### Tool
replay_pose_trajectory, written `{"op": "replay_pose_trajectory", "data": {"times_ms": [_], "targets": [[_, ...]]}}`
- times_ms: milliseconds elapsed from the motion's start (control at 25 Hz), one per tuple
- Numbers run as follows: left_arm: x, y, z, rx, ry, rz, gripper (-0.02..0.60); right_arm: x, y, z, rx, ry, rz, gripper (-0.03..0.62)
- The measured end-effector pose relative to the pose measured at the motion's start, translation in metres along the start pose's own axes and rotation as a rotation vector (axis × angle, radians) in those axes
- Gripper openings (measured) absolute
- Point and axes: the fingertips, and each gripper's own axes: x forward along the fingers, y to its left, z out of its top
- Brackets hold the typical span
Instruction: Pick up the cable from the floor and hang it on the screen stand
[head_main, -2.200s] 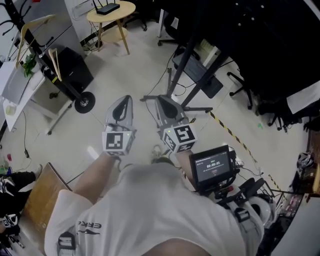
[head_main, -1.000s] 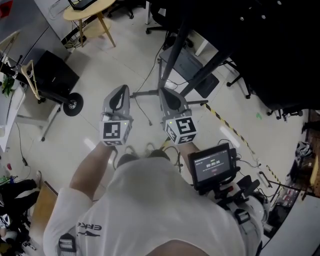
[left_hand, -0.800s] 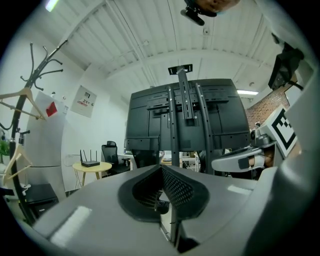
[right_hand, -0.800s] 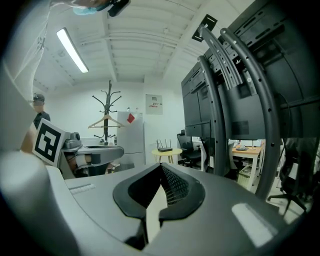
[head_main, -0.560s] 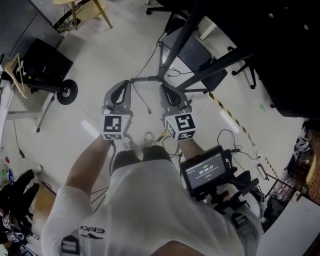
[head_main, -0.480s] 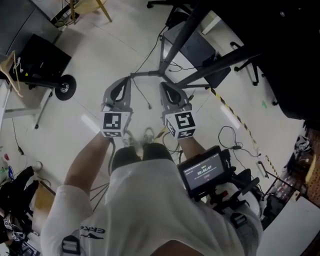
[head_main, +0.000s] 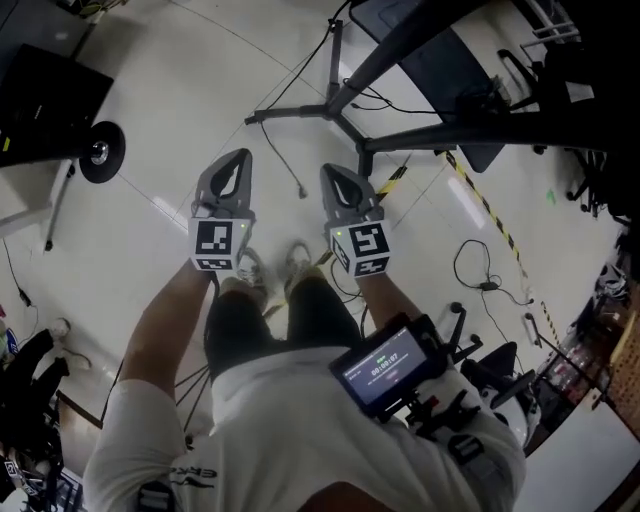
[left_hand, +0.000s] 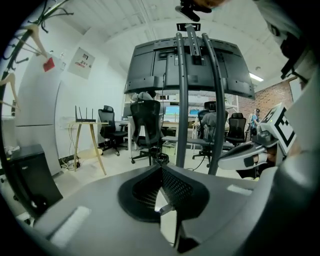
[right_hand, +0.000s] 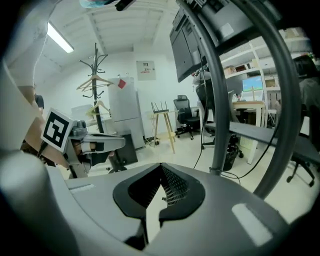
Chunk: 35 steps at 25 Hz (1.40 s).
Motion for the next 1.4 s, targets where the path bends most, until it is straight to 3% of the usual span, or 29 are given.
{"op": "replay_pose_trajectory", "data": {"times_ms": [480,720,960,1400], "targets": [[0.108,0.035,-0.202,-0.018,0.025,-0.043,0.002,0.127,-0.045,-0.198,-0.005,0.047,-0.008,0.014],[0.156,0.046,-0.301,-0.081,0.047,-0.089,0.002,0.184,-0.065,-0.3,-0.043,0.069,0.007,0.014],[0.182,0.051,-0.353,-0.096,0.027,-0.123,0.002,0.227,-0.069,-0.368,-0.062,0.104,0.03,0.014],[0.167,0.047,-0.389,-0.094,0.045,-0.137,0.002,0.258,-0.05,-0.44,-0.126,0.209,0.065,0.038]]}}
